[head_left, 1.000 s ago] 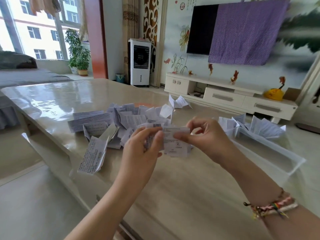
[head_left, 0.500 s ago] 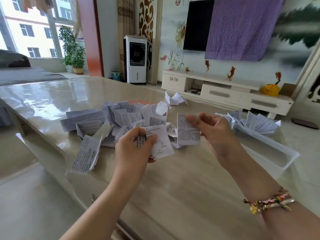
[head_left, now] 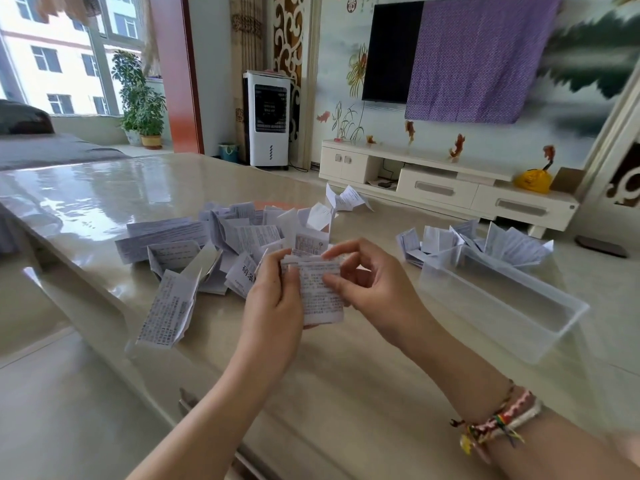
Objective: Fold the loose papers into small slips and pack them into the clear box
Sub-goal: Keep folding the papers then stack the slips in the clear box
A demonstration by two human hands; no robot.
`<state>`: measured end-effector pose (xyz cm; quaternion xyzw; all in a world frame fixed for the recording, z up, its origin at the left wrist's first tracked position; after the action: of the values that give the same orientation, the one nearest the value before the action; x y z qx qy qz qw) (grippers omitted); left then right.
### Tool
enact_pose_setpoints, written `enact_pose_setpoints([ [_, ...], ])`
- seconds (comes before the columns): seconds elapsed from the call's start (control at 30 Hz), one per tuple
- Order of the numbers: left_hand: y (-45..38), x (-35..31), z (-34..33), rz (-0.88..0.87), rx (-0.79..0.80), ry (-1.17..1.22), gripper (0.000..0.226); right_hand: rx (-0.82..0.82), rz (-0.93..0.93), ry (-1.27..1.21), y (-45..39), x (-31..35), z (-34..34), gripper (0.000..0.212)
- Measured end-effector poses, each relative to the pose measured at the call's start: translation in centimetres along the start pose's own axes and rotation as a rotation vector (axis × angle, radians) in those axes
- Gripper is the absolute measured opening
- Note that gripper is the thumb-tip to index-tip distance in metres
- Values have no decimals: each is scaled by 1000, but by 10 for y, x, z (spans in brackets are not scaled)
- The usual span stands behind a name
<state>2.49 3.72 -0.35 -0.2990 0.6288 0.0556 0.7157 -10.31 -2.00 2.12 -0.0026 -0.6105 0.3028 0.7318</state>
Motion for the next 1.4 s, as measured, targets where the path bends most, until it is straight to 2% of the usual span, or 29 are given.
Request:
enact_pose_setpoints([
  [0.03, 0, 0, -2, -8, 22, 11, 21, -19, 10, -9, 0, 0, -2, 27],
  [0.1, 1, 1, -6, -33, 69, 25, 7, -62, 7, -9, 0, -1, -2, 38],
  [0.2, 2, 5, -7, -68, 100, -31, 19, -82, -96, 61, -1, -5, 2, 45],
  [0.3, 7, 9, -10, -100, 157, -116, 26, 54, -153, 162, 2, -9, 6, 30],
  [0.37, 9, 13, -12, -117, 195, -206, 38, 114, -68, 280, 6, -10, 8, 22],
  [0.4, 10, 13, -13, -129, 208, -241, 46, 120, -19, 359, 8, -9, 9, 25],
  [0.5, 11, 13, -13, -172, 226, -276, 71, 154, 99, 474, 13, -4, 4, 54],
  [0.57, 11, 12, -12, -203, 231, -307, 80, 190, 151, 564, 16, -4, -1, 61],
  [0.7, 9, 14, -10, -238, 245, -391, 74, 192, 191, 703, 18, -5, 0, 59],
  [0.8, 11, 17, -7, -239, 256, -421, 70, 190, 57, 613, 18, -10, 0, 63],
  [0.9, 13, 16, -5, -191, 262, -380, 77, 197, -122, 454, 17, -15, -5, 72],
  [1.07, 11, 9, -5, -179, 283, -346, 83, 270, -96, 509, 21, -12, -12, 69],
  [1.17, 5, 10, 0, -111, 196, -298, 85, 199, -41, 472, 15, -10, -1, 58],
  [1.27, -3, 13, 4, 75, 90, -156, 79, -87, 108, 657, 2, -16, 21, 50],
  [1.33, -5, 13, 6, 207, 102, -41, 70, -129, 109, 866, -5, -23, 29, 53],
  [1.4, -5, 9, 7, 303, 123, 66, 48, -86, 47, 931, -10, -33, 33, 49],
])
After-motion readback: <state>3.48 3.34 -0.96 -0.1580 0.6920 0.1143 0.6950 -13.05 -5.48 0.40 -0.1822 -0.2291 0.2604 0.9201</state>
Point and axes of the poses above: each hand's wrist, its own y-axis away from the middle knuckle, its own z-axis out of the back of the hand, x = y × z, the point moved 1 cm from there along -y, towards the middle knuckle, and after that the axes turned 3 degrees about -y, right-handed, at the moved point
